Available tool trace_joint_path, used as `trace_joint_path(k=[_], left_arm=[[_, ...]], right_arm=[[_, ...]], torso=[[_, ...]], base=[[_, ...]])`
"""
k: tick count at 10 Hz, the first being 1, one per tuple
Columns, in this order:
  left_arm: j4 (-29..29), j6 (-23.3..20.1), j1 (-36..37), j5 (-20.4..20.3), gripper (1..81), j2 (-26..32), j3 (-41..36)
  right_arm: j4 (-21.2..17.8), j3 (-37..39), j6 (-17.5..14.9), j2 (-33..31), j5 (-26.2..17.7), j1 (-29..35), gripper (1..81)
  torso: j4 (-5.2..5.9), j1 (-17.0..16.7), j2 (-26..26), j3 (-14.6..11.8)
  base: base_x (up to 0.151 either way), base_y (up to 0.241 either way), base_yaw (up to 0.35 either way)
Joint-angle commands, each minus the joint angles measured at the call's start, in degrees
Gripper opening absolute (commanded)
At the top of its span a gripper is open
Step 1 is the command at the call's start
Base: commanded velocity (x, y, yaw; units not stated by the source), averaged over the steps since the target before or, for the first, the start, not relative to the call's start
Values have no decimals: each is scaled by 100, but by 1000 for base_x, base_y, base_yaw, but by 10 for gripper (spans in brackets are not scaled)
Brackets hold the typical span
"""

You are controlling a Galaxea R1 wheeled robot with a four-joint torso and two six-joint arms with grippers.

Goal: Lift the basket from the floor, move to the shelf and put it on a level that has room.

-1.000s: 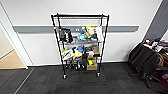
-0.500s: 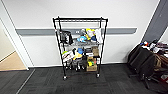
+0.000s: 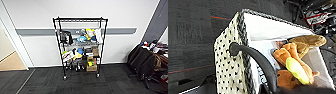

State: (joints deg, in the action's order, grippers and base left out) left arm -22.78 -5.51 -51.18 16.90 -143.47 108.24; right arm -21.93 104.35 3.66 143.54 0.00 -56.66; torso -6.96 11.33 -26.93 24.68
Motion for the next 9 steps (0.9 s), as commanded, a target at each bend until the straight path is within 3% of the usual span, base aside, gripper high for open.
trace_joint_path(k=[1,2,3,4,5,7,8,9], left_arm=[[-314,-11,639,-24,10,570,-712],[-314,-11,587,-203,10,774,-978],[-314,-11,543,-222,10,828,-1059],[-306,-11,490,-222,10,820,-1024],[-306,-11,446,-231,10,811,-989],[-306,-11,428,-231,10,793,-980],[-314,-12,428,-231,10,793,-988],[-314,-20,419,-222,10,784,-998]], right_arm=[[-39,-443,-5,-140,-193,634,10],[-39,-443,-14,-113,-193,642,10],[-31,-443,-14,-104,-202,634,10],[-31,-452,-14,-95,-202,616,10],[-31,-452,-14,-95,-193,590,10],[-40,-408,-14,-104,-193,564,10],[-39,-408,-14,-104,-193,545,10],[-39,-408,-14,-104,-193,537,10]], torso=[[0,0,0,0],[0,0,0,-239],[0,0,0,-301],[0,0,2,-311],[0,2,4,-144],[0,-9,2,-245],[543,-9,2,-238],[453,-9,2,-231]], base=[[0,0,0],[0,0,0],[0,0,0],[0,0,0],[0,0,0],[0,0,0],[0,0,0],[0,0,0]])
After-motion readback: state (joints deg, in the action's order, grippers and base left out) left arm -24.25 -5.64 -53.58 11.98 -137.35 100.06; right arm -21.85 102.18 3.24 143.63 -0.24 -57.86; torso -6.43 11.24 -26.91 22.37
